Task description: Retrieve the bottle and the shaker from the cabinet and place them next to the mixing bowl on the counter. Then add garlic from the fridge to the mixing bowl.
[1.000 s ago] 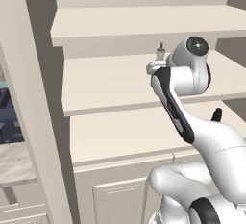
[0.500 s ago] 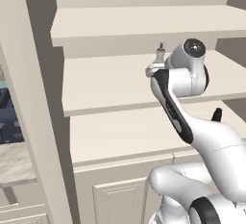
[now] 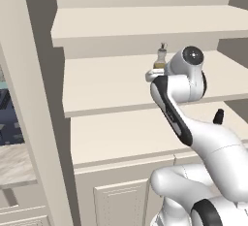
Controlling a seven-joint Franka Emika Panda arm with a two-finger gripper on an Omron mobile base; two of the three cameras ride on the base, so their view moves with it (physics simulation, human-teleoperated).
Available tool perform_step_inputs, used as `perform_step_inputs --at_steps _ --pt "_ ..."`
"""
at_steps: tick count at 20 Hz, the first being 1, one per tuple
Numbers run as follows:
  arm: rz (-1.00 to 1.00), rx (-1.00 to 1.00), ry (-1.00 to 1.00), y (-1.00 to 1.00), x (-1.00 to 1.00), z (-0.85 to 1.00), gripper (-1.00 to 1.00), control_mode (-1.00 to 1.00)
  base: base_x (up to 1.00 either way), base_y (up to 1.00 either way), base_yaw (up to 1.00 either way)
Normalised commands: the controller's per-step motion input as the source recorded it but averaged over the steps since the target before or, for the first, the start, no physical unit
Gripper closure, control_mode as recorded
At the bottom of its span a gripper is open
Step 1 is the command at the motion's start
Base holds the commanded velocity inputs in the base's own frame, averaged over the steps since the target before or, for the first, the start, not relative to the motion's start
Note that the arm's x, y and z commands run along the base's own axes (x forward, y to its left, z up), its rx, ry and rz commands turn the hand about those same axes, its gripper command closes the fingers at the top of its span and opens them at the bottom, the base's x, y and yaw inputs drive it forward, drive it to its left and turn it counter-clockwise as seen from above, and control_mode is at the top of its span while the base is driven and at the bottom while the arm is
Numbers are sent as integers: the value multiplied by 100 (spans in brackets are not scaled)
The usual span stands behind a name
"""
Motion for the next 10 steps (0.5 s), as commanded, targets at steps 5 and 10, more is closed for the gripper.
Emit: perform_step_inputs --at_steps 5,10 --pt "0 9 2 -3 6 3 -100 -100 0 0 0" --pt "0 7 7 0 0 3 -100 -100 0 0 0"
